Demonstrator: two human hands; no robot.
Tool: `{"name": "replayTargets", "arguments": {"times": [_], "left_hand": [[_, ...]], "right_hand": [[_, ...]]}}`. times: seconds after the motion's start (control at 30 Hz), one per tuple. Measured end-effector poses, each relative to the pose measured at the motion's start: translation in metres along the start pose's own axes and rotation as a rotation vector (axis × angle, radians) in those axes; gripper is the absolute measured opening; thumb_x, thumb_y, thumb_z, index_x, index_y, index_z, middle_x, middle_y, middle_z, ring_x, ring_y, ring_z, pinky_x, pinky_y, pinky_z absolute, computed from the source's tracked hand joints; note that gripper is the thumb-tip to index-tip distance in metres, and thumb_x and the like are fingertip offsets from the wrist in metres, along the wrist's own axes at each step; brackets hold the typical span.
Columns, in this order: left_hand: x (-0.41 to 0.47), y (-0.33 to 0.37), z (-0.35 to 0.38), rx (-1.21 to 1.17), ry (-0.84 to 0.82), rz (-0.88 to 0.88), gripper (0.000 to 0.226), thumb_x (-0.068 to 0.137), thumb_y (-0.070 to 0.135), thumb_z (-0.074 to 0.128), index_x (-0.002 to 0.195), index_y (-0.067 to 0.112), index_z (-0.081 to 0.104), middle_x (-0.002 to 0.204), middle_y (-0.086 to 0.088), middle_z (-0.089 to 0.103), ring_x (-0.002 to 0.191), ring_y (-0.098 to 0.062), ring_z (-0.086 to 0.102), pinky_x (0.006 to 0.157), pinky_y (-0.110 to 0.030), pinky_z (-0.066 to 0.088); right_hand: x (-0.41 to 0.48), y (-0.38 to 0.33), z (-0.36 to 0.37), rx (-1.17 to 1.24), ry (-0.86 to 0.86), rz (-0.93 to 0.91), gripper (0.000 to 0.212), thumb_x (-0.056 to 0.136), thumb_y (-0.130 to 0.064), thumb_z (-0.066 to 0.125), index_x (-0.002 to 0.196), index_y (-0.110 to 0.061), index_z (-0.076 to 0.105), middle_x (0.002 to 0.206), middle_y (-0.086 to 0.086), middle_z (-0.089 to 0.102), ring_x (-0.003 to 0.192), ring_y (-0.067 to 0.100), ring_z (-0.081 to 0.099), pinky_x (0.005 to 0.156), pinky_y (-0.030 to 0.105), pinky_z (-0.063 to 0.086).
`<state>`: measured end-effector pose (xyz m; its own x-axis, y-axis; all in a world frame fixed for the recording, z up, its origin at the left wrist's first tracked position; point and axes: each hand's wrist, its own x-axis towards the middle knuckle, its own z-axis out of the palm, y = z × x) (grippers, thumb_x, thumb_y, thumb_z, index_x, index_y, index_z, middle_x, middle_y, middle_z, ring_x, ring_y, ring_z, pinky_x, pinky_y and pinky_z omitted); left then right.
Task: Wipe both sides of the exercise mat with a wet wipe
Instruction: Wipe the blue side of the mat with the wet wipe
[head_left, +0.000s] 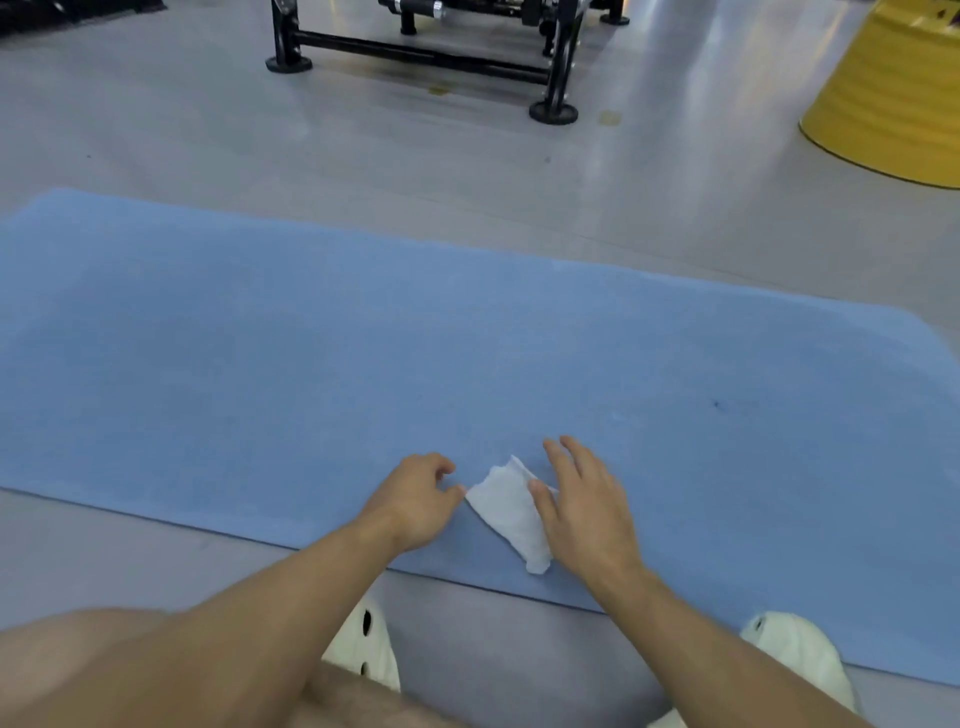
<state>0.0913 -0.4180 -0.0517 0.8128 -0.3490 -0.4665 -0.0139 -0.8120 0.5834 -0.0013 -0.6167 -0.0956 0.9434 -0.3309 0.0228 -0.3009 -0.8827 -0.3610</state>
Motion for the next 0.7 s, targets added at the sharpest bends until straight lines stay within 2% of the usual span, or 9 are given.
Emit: {"name": "replayTargets", "arguments": {"times": [0.1,0.17,0.27,0.33,0.4,0.47,0.53,0.63,0.7], "left_hand": [[0.006,-0.01,-0.001,0.245,-0.011,0.116,0.044,0.101,0.035,0.058,0.141,0.02,0.053,0.15,0.001,0.043,0.136,-0.02,0.044,0.115,-0.034,0.035],[0.007,-0.014,0.0,0.38,-0.081,0.157,0.05,0.099,0.036,0.058,0.145,0.021,0.047,0.154,0.004,0.036,0.14,-0.021,0.037,0.116,-0.035,0.034],[0.013,-0.013,-0.011,0.585,-0.183,0.222,0.056,0.1,0.039,0.056,0.151,0.022,0.039,0.156,0.004,0.026,0.143,-0.023,0.029,0.115,-0.041,0.036],[0.019,-0.014,-0.026,0.697,-0.233,0.293,0.058,0.102,0.039,0.053,0.154,0.024,0.035,0.158,0.005,0.023,0.144,-0.021,0.029,0.116,-0.041,0.035],[0.025,-0.022,-0.041,0.813,-0.288,0.377,0.061,0.102,0.04,0.051,0.157,0.027,0.028,0.162,0.008,0.016,0.147,-0.018,0.023,0.118,-0.038,0.033],[0.03,-0.037,-0.051,0.938,-0.334,0.445,0.07,0.102,0.044,0.049,0.161,0.034,0.013,0.167,0.01,0.002,0.153,-0.017,0.01,0.121,-0.038,0.029],[0.03,-0.05,-0.056,1.005,-0.374,0.48,0.079,0.101,0.048,0.048,0.162,0.038,-0.001,0.168,0.013,-0.013,0.156,-0.016,-0.003,0.124,-0.039,0.024],[0.027,-0.06,-0.058,1.036,-0.395,0.522,0.088,0.098,0.053,0.051,0.161,0.037,-0.009,0.166,0.013,-0.025,0.155,-0.012,-0.015,0.126,-0.035,0.015],[0.026,-0.061,-0.059,1.051,-0.382,0.553,0.094,0.095,0.06,0.052,0.161,0.038,-0.011,0.166,0.014,-0.027,0.155,-0.013,-0.017,0.126,-0.036,0.014]], "right_hand": [[-0.007,-0.016,0.011,-0.073,-0.045,-0.226,0.063,0.1,-0.053,0.026,0.155,-0.024,0.037,0.167,0.002,0.024,0.153,0.021,0.022,0.121,0.036,0.015],[-0.017,-0.022,0.023,-0.128,-0.093,-0.34,0.064,0.103,-0.056,0.029,0.156,-0.021,0.036,0.167,0.002,0.024,0.154,0.02,0.023,0.12,0.036,0.014],[-0.026,-0.018,0.037,-0.165,-0.22,-0.374,0.073,0.103,-0.065,0.021,0.159,-0.019,0.031,0.168,-0.001,0.019,0.155,0.015,0.015,0.12,0.037,0.012],[-0.026,-0.011,0.042,-0.149,-0.243,-0.387,0.078,0.101,-0.069,0.012,0.162,-0.021,0.019,0.17,-0.004,0.006,0.156,0.01,0.0,0.122,0.036,0.006],[-0.025,-0.008,0.041,-0.129,-0.252,-0.402,0.077,0.101,-0.067,0.006,0.163,-0.022,0.01,0.17,-0.007,-0.003,0.155,0.006,-0.011,0.123,0.035,0.002],[-0.025,-0.005,0.039,-0.122,-0.237,-0.415,0.07,0.104,-0.061,0.011,0.163,-0.023,0.009,0.17,-0.009,-0.004,0.154,0.005,-0.012,0.124,0.034,0.001],[-0.024,-0.001,0.039,-0.122,-0.24,-0.406,0.065,0.106,-0.054,0.019,0.163,-0.023,0.011,0.17,-0.009,-0.002,0.155,0.006,-0.009,0.124,0.032,0.001],[-0.027,0.01,0.037,-0.118,-0.142,-0.425,0.054,0.105,-0.035,0.039,0.157,-0.019,0.036,0.166,-0.003,0.026,0.154,0.013,0.02,0.121,0.032,0.017],[-0.026,0.022,0.035,-0.13,-0.105,-0.481,0.06,0.092,-0.011,0.058,0.15,-0.018,0.045,0.16,-0.005,0.038,0.148,0.014,0.035,0.118,0.03,0.031]]}}
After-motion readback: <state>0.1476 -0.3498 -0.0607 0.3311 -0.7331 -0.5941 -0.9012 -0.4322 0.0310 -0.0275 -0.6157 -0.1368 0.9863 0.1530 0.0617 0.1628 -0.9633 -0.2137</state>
